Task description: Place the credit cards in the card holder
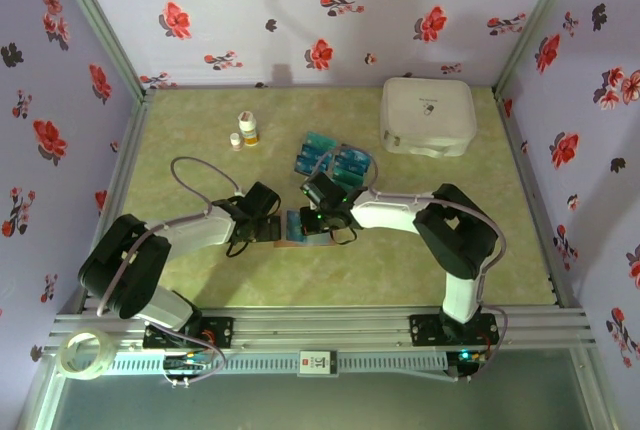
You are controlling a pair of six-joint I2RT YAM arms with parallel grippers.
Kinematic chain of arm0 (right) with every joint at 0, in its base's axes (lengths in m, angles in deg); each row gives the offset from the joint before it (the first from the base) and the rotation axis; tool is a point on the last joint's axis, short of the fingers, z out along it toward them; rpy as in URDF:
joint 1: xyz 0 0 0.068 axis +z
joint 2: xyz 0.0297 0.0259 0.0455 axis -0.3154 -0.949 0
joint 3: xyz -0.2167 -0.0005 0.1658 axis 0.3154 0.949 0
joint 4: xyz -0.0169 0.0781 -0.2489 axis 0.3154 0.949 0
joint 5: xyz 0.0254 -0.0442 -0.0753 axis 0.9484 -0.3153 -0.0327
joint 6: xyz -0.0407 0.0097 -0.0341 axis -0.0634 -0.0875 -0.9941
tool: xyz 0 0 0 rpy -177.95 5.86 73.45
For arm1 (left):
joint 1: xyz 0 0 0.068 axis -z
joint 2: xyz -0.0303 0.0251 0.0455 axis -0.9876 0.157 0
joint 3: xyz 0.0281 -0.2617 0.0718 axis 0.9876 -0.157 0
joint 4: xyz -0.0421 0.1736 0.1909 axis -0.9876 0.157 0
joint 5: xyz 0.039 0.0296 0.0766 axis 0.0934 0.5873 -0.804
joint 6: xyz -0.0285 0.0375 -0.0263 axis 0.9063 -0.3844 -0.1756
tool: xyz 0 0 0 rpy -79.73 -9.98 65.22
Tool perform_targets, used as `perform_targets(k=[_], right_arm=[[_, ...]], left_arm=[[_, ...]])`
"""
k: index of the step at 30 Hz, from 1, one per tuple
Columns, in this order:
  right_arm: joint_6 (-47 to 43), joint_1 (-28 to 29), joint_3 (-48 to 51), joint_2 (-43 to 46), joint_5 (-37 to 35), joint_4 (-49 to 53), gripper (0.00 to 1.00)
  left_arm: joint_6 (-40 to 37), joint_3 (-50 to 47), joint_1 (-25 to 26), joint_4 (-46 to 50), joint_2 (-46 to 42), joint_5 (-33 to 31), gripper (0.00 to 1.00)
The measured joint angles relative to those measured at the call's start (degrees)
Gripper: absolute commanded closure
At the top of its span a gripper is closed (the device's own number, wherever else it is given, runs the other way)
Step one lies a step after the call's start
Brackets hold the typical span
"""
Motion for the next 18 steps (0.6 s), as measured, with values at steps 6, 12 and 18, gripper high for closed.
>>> perform_targets(k=[6,12,18], right_arm=[[0.0,0.1,0.3,1.3,0.0,0.0,0.95],[0.1,0.1,2.9,6.4,-1.0,0.0,0.94],[0.7,0.1,4.0,6.6,-1.1,-0.6,0.95]], left_arm=[[0.0,0.0,0.0,0.4,-0.4,-0.3,0.0],[1.8,-1.4,-0.8,1.9,-2.9,-3.1,0.0],[2.0,-1.6,-1.6,2.4,-3.6,-4.3,0.0]])
